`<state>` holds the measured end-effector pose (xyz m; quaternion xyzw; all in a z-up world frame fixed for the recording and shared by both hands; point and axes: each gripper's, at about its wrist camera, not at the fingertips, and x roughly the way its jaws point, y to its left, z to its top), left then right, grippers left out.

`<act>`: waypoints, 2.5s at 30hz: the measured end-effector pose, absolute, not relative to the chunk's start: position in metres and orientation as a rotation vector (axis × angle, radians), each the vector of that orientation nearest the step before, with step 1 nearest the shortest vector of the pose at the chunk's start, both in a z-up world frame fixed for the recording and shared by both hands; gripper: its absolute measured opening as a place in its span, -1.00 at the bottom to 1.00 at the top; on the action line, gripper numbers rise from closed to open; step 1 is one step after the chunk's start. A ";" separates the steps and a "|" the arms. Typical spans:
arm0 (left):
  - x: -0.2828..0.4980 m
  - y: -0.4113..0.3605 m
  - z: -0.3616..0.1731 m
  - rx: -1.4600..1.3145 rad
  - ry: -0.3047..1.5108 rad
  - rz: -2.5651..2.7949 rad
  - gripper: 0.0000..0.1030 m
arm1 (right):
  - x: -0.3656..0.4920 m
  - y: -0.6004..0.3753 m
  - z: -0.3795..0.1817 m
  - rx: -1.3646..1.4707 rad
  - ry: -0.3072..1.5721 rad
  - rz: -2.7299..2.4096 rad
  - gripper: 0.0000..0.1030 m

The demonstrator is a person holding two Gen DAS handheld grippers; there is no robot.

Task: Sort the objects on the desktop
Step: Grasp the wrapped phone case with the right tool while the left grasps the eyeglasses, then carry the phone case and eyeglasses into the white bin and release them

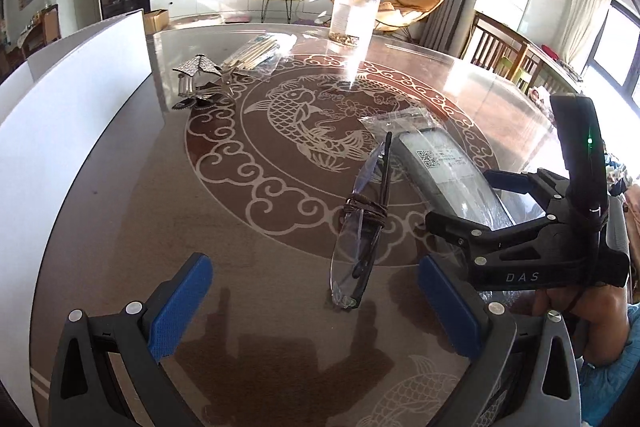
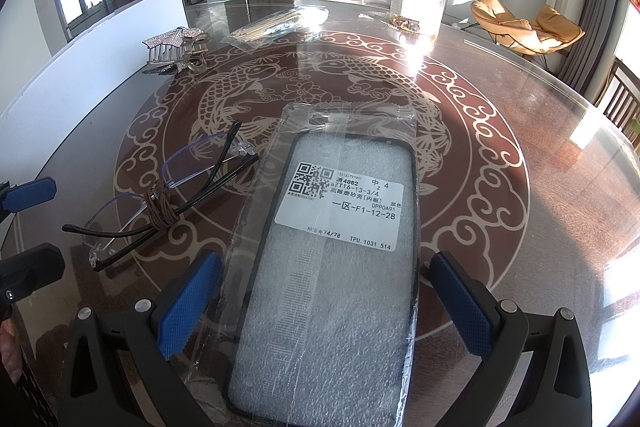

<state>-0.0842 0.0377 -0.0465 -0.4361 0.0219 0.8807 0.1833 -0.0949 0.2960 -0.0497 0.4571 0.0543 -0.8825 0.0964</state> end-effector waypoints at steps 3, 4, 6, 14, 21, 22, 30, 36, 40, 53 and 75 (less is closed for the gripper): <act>-0.099 0.058 -0.050 -1.256 0.157 2.446 1.00 | -0.095 0.296 -0.050 1.354 0.161 -2.614 1.00; -0.104 0.064 -0.053 -1.270 0.209 2.452 1.00 | -0.095 0.296 -0.049 1.354 0.161 -2.614 1.00; -0.114 0.069 -0.057 -1.290 0.235 2.431 1.00 | -0.095 0.296 -0.050 1.354 0.162 -2.615 1.00; -0.114 0.063 -0.045 -1.335 0.273 2.461 -0.53 | -0.099 0.307 -0.050 1.379 0.119 -2.666 1.00; -0.069 0.010 -0.040 -1.359 0.078 2.535 -0.54 | -0.099 0.307 -0.050 1.379 0.119 -2.666 1.00; -0.062 0.004 -0.041 -1.366 0.046 2.538 -0.54 | -0.099 0.307 -0.050 1.380 0.120 -2.666 1.00; -0.013 -0.038 -0.012 -1.270 -0.112 2.593 -0.54 | -0.090 0.306 -0.043 1.295 0.048 -2.579 0.47; 0.017 -0.059 0.012 -1.192 -0.140 2.653 -0.54 | -0.064 0.309 -0.036 1.329 -0.084 -2.505 0.47; 0.026 -0.077 0.022 -1.153 -0.210 2.696 -0.54 | -0.051 0.310 -0.022 1.299 -0.143 -2.490 0.47; 0.018 -0.218 0.090 -1.145 -0.361 2.913 -0.54 | -0.101 0.202 0.077 1.051 -0.176 -2.288 0.47; -0.076 -0.369 0.027 -1.756 -0.389 2.953 0.03 | -0.206 -0.149 0.024 1.294 -0.045 -1.853 0.62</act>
